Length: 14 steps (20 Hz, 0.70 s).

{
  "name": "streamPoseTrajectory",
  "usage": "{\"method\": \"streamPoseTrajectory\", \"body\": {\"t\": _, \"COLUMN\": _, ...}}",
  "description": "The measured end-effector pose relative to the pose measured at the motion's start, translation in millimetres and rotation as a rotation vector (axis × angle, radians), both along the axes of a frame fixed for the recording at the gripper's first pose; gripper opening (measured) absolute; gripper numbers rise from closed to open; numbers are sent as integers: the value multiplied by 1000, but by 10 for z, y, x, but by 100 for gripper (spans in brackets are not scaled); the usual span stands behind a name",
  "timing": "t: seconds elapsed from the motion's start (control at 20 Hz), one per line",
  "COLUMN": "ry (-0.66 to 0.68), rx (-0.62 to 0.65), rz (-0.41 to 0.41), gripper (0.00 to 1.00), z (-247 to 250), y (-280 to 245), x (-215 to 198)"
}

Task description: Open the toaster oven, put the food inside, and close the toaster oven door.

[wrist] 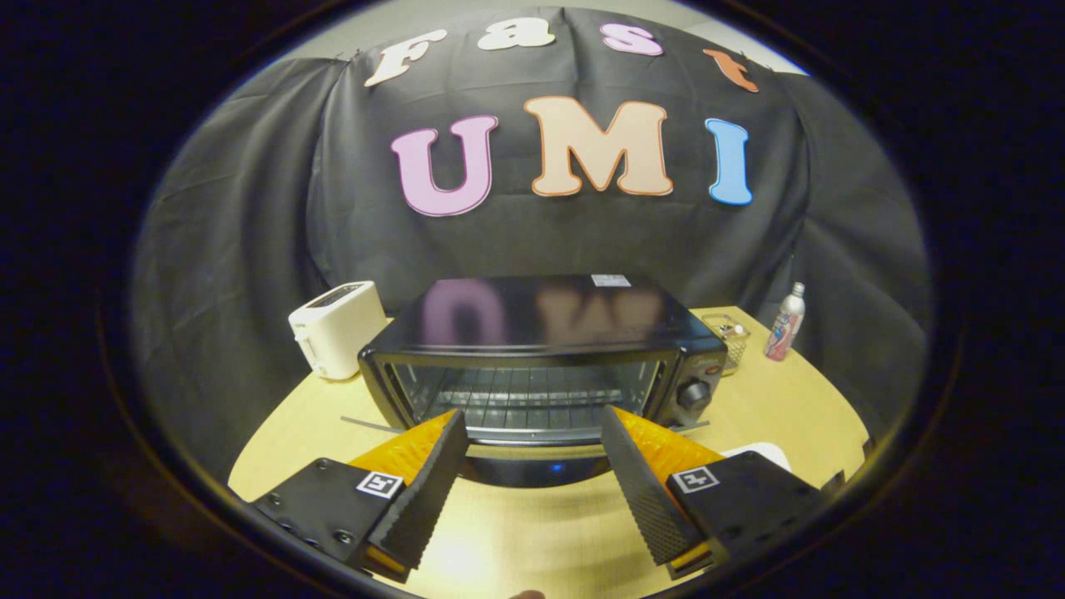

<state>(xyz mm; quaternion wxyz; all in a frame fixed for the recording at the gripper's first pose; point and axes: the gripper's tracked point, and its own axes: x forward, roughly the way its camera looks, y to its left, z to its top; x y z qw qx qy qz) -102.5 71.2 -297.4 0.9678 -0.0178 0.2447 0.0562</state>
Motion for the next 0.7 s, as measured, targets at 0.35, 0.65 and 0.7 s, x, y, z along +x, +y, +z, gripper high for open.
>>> {"method": "streamPoseTrajectory", "body": {"t": 0.35, "ry": 104, "rx": -21, "rz": -21, "gripper": 100, "z": -377, "y": -62, "x": -466}}
{"method": "streamPoseTrajectory", "body": {"t": 0.65, "ry": 142, "rx": -20, "rz": -18, "gripper": 100, "z": -560, "y": -87, "x": -636}}
{"method": "streamPoseTrajectory", "body": {"t": 0.7, "ry": 157, "rx": -24, "rz": -17, "gripper": 100, "z": -608, "y": -88, "x": -668}}
